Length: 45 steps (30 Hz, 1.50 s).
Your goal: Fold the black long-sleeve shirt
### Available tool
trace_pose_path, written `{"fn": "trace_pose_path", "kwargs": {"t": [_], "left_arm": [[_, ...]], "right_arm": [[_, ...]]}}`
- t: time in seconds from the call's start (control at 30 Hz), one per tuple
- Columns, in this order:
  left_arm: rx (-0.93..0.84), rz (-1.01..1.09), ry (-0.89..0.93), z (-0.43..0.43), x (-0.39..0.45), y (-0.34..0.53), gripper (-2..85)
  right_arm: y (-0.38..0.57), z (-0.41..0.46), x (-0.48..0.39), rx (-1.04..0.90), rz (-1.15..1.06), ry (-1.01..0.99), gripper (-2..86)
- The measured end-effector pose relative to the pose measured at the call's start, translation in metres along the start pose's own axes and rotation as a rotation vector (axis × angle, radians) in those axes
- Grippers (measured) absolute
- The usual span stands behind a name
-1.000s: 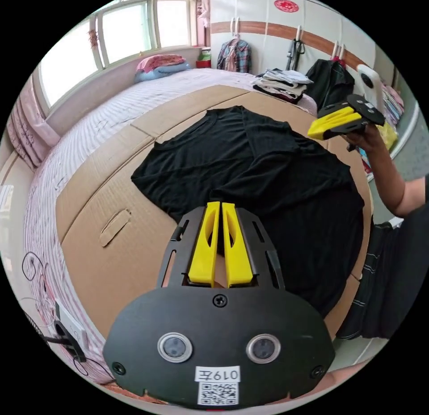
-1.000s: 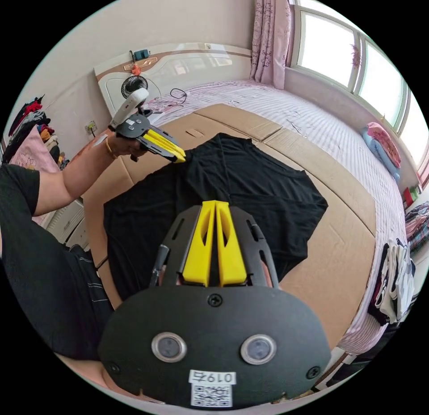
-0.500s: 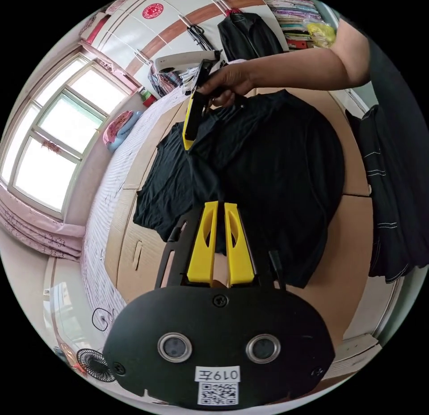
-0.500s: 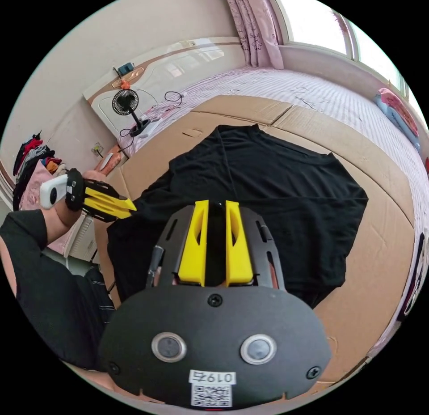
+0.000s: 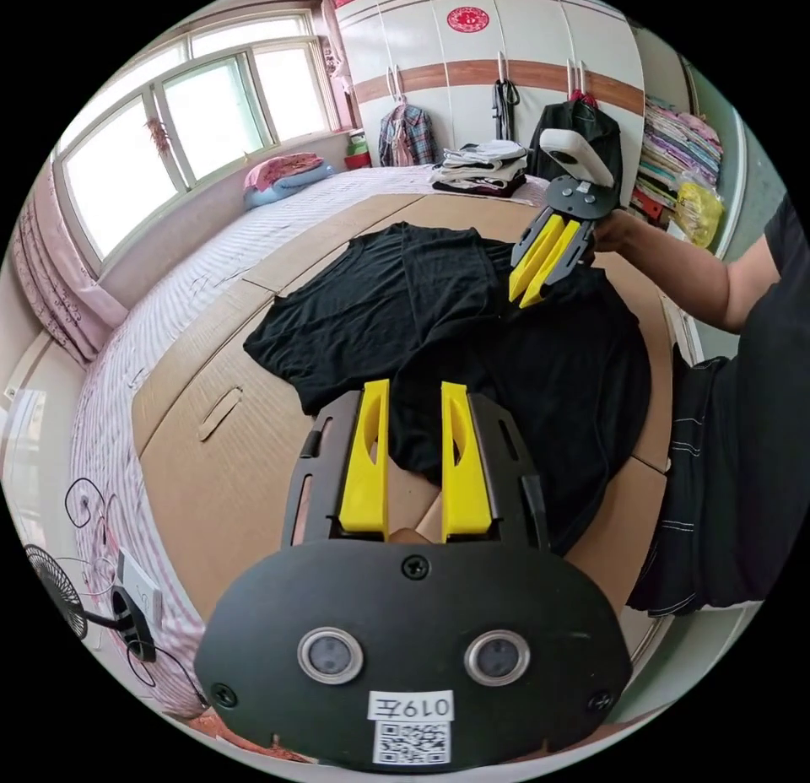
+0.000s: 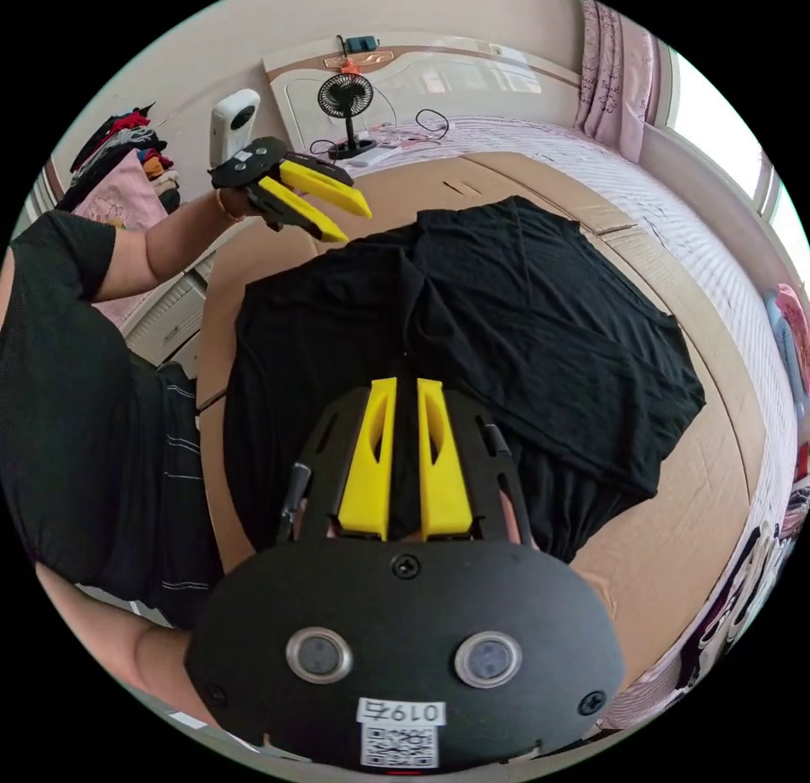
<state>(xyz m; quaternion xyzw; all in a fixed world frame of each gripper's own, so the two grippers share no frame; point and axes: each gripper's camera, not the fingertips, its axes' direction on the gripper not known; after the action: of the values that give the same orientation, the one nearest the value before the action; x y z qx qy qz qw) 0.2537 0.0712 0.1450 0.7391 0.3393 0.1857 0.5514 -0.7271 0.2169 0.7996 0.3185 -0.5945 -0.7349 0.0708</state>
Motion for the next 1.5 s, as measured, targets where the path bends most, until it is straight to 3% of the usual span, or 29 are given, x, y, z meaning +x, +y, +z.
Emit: {"fn": "trace_pose_path", "kwargs": {"t": [0.23, 0.4, 0.67, 0.93, 1.07, 1.23, 1.4, 1.5], "left_arm": [[-0.130, 0.099, -0.080, 0.024, 0.003, -0.017, 9.1], [-0.166, 0.031, 0.093, 0.032, -0.026, -0.024, 7.4], [-0.183, 0.087, 0.154, 0.027, -0.017, -0.031, 2.5], [-0.058, 0.151, 0.036, -0.042, 0.004, -0.045, 1.1], [0.027, 0.331, -0.090, -0.100, 0.058, -0.056, 1.0], [-0.088, 0.469, -0.186, -0.098, 0.125, -0.039, 0.9], [-0.293, 0.309, -0.114, -0.038, 0.151, -0.010, 0.8], [-0.275, 0.214, -0.106, -0.035, 0.155, -0.001, 0.8]], "right_arm": [[-0.006, -0.011, -0.012, 0.056, 0.080, 0.066, 4.6], [-0.014, -0.006, -0.019, 0.080, 0.111, 0.035, 4.5], [-0.023, -0.004, -0.040, 0.079, 0.107, 0.020, 3.6], [-0.031, 0.000, -0.068, 0.044, 0.090, 0.064, 5.4], [-0.034, -0.001, -0.086, 0.039, 0.090, 0.064, 5.6], [-0.035, -0.008, -0.115, 0.079, 0.077, 0.111, 5.2], [-0.043, -0.002, -0.152, 0.041, 0.030, 0.161, 5.4], [-0.051, -0.005, -0.175, 0.061, -0.014, 0.168, 5.6]]}}
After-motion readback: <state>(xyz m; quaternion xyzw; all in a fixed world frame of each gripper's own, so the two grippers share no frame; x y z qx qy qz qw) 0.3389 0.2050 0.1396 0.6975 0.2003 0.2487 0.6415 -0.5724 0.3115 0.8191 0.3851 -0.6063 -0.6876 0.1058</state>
